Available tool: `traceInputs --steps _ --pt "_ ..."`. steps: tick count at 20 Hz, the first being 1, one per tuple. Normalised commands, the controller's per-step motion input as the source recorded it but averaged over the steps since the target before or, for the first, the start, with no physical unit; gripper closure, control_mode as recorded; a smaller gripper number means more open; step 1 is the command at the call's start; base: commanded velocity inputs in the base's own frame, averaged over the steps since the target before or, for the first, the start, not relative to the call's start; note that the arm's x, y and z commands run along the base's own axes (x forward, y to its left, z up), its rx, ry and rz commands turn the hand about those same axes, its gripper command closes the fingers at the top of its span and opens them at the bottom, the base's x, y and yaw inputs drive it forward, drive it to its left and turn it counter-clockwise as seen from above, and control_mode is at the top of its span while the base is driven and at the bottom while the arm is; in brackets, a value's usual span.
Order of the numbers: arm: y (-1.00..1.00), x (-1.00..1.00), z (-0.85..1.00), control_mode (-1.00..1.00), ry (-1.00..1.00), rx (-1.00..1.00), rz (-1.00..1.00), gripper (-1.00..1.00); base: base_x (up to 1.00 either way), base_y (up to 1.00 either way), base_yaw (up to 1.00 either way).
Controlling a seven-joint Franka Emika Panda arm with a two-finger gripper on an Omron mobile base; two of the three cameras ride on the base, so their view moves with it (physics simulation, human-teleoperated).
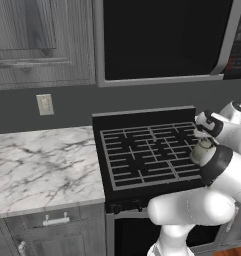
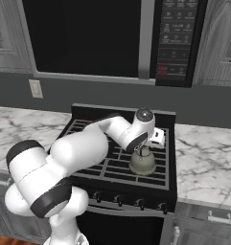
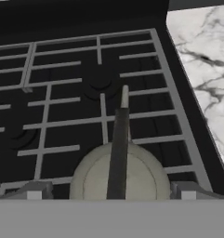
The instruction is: The kettle is done boiling. Turn off the stove, then wait for 300 timesteps before moving the kettle to the dining table.
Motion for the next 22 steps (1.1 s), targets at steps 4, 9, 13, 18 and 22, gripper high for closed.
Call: traceInputs --steps 4,9,13,18,22 --pt "-0.04 0.16 -0.12 -1.00 0.00 0.00 0.02 -1.00 0.00 0.00 0.00" --pt "0.00 0.13 -0.06 -1.00 0.00 0.00 0.01 -1.00 0.00 0.00 0.00" --pt "0.00 0.06 -0.07 -1.00 0.02 0.00 0.00 1.00 0.00 0.00 0.00" --pt "0.00 0.04 -0.04 -1.00 0.00 0.00 0.00 1.00 0.00 0.00 0.00" --pt "0.00 0.00 -0.10 -1.00 0.00 0.00 0.00 1.00 0.00 0.00 0.00"
